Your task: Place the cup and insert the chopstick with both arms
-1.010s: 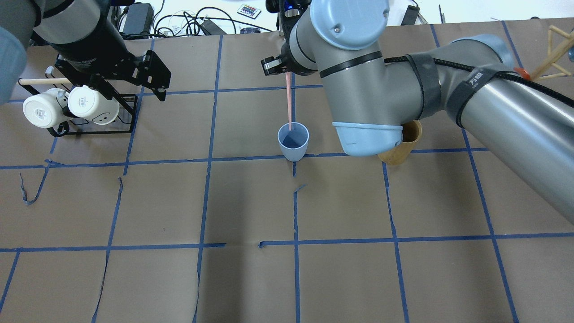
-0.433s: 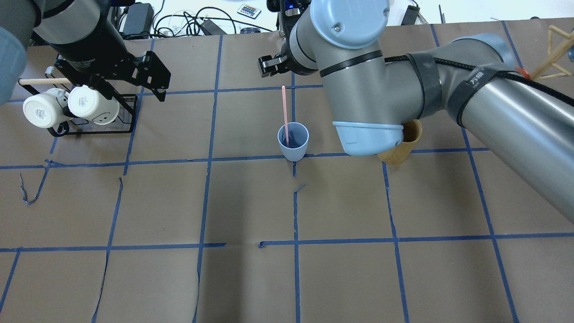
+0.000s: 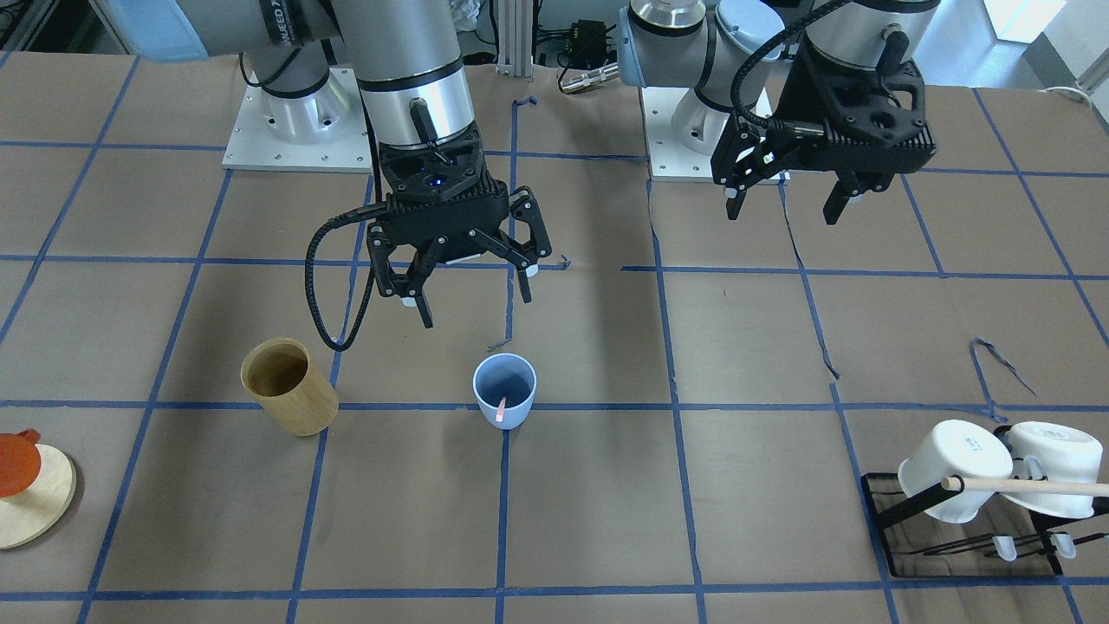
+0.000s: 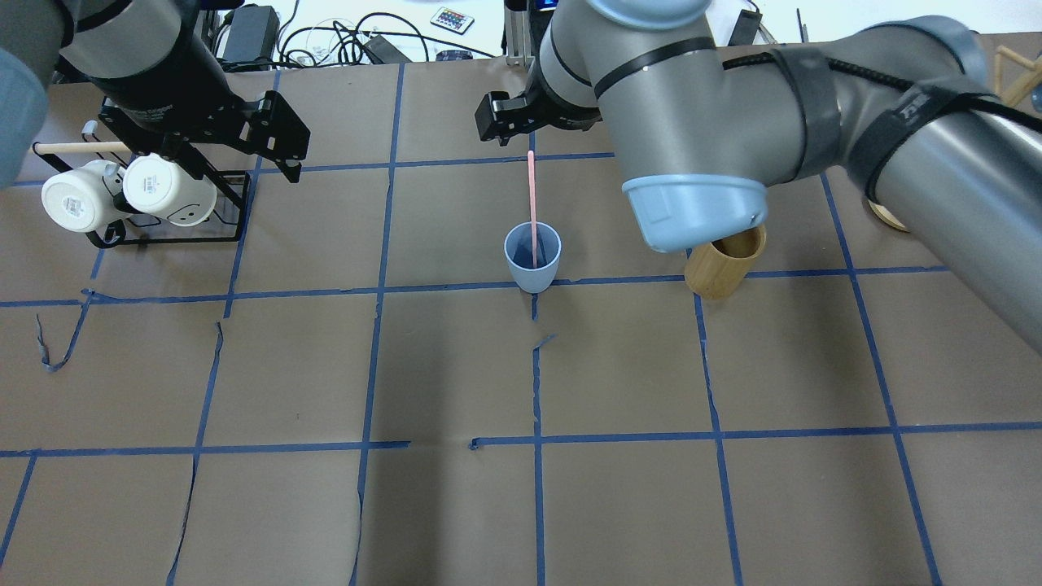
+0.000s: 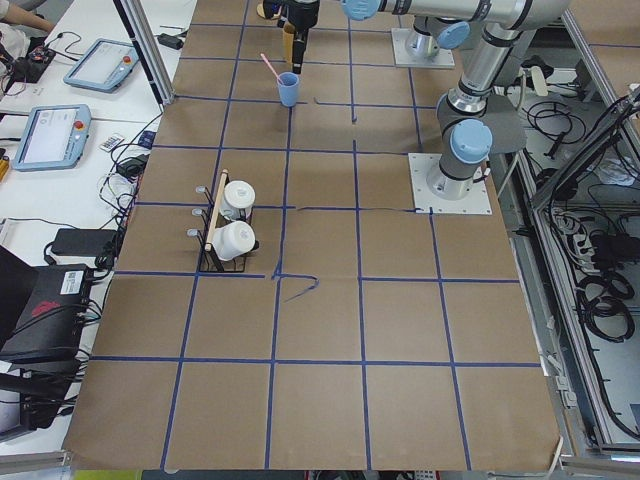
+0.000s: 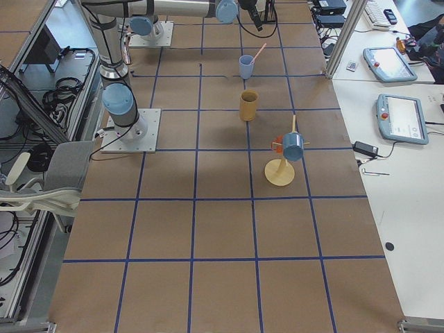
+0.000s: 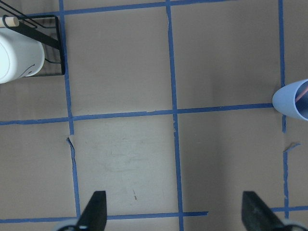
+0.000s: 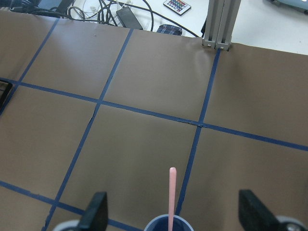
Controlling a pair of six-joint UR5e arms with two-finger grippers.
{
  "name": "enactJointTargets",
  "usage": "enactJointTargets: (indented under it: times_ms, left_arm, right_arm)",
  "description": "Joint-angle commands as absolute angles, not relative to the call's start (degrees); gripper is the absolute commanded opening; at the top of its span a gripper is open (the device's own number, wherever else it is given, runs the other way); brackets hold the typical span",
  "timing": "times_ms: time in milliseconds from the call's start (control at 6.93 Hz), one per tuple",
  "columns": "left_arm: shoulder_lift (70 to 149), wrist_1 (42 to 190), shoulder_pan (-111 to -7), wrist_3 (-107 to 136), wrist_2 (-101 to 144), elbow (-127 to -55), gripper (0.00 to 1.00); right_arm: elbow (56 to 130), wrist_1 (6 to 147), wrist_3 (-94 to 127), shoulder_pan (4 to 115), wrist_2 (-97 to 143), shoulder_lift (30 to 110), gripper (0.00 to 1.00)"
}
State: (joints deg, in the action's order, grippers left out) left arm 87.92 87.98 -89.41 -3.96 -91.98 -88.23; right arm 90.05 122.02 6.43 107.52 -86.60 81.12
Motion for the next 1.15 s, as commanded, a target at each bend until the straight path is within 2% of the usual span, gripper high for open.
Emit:
enactJointTargets:
  times_ms: [0, 289, 577, 1010]
  left_arm:
    - [87.8, 88.0, -89.4, -3.9, -92.0, -88.3, 1.0]
    - [87.9, 88.0, -89.6, -3.5, -91.9, -88.3, 1.0]
    - [88.8, 88.0, -90.8, -2.7, -86.8, -89.3, 1.0]
    - [90.3, 85.9, -93.1, 2.0, -86.3, -90.1, 1.0]
  right_arm:
    - [84.9, 105.0, 6.4, 102.3, -87.5, 82.5, 1.0]
    - [84.6, 89.7, 5.6, 96.0, -88.2, 87.3, 1.0]
    - [85.1, 79.9, 5.9, 92.6, -90.5, 88.4, 1.0]
    - [85.1, 80.2, 4.8, 91.7, -87.7, 88.3, 1.0]
